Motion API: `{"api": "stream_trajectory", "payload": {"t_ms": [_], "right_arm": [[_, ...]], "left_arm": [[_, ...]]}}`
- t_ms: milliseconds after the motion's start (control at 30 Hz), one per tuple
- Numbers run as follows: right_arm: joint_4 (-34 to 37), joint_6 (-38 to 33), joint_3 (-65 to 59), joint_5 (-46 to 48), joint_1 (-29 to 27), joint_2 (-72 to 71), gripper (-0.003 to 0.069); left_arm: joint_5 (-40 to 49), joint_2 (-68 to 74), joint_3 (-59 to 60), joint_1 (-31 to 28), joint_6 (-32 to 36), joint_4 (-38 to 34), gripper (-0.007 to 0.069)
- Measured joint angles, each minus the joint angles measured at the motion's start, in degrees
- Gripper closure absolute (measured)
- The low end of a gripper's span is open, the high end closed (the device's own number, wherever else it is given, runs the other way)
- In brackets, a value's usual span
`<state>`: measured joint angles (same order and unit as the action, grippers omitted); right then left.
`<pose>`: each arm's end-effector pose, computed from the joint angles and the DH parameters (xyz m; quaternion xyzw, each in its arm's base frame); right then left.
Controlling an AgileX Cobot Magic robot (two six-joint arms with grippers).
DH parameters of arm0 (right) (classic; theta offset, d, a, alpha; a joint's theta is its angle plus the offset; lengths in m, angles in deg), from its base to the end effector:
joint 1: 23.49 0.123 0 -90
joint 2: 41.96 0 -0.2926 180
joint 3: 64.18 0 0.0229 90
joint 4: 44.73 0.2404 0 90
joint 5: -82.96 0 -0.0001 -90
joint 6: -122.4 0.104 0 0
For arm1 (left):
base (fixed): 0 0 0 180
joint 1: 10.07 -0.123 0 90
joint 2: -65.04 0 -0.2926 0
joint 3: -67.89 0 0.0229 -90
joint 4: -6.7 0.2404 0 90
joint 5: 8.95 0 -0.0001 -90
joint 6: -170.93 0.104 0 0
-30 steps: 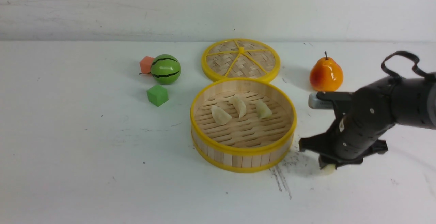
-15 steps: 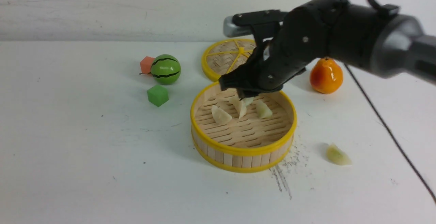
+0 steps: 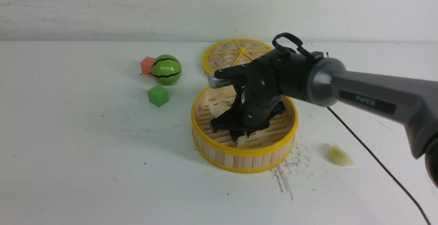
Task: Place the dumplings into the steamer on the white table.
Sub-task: 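Place the dumpling in the bamboo steamer basket with the right gripper, then reach for and grasp a dumpling lying on the table beside the steamer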
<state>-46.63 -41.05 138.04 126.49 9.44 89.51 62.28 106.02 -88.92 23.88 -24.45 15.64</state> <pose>0.4006 0.2566 0.1921 -0.1473 0.9606 0.0858 0.2195 0.0566 -0.0197 0.3672 0.1441 0.9111 -0.0872 0.3762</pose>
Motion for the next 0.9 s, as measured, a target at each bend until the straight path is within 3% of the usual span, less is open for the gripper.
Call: {"api": "stream_trajectory", "payload": {"t_ms": [100,200,333,433,700,900], "right_arm": [[-0.1,-0.5,1.1,5.2,0.0,-2.2,0.0234],[-1.0,-3.4,1.6,10.5,0.0,-6.0,0.0186],[-4.5,-8.0,1.4,19.9,-1.1,-13.5,0.0173],[-5.1,-9.0,-3.1,21.2,-4.2,-18.0,0.0179],[-1.7,-10.4,-21.4,9.2,-16.5,-22.2,0.0192],[2.3,-15.8,-26.7,-0.5,-20.1,-19.0,0.0192]], "left_arm": [[0.0,0.0,0.0,0.0,0.0,0.0,0.0548],[0.0,0.0,0.0,0.0,0.0,0.1,0.0546],[0.0,0.0,0.0,0.0,0.0,0.1,0.0543],[0.0,0.0,0.0,0.0,0.0,0.1,0.0540],[0.0,0.0,0.0,0.0,0.0,0.1,0.0534],[0.0,0.0,0.0,0.0,0.0,0.1,0.0533]]}}
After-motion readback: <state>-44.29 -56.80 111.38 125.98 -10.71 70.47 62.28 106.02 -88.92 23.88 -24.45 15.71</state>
